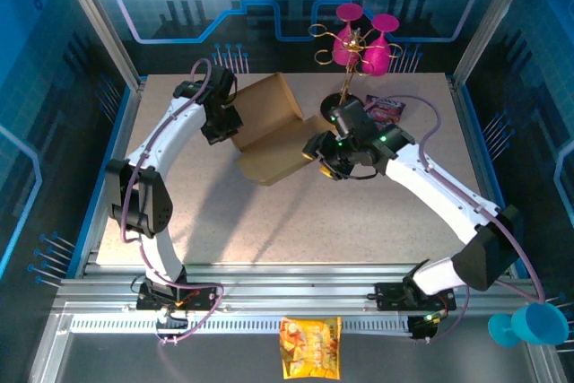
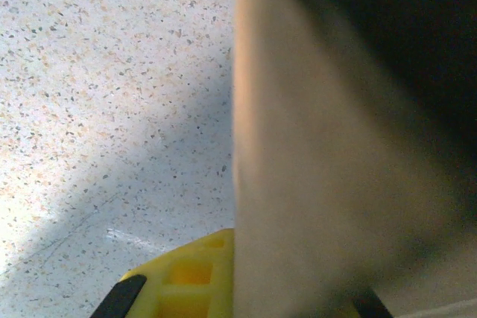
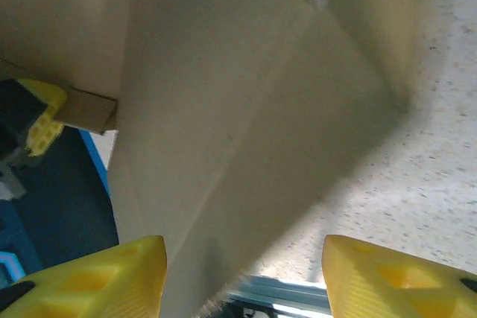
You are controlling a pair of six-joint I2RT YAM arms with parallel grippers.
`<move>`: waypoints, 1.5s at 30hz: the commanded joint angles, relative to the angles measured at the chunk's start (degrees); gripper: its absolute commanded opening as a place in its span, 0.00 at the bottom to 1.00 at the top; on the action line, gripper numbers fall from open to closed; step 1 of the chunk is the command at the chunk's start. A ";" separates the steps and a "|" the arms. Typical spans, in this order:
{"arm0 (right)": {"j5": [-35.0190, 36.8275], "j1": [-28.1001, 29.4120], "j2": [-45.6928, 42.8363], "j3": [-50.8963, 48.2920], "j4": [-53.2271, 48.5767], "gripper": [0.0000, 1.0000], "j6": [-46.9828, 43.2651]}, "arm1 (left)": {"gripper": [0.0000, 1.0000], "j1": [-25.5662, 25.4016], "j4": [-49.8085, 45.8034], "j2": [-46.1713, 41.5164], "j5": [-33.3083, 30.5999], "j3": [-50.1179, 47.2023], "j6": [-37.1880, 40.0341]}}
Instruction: Fold the paper box
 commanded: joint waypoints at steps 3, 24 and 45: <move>0.40 1.01 4.71 5.88 0.44 0.53 -1.05 | 0.00 0.29 0.63 -1.48 1.80 -2.21 -2.07; 20.32 -0.52 14.43 22.31 -22.94 0.00 -29.57 | 0.69 -2.30 4.98 -14.63 16.68 -13.70 -13.26; 42.10 7.22 34.85 48.92 -33.04 0.00 -74.24 | 0.67 8.60 1.43 -23.59 16.07 -11.65 -8.50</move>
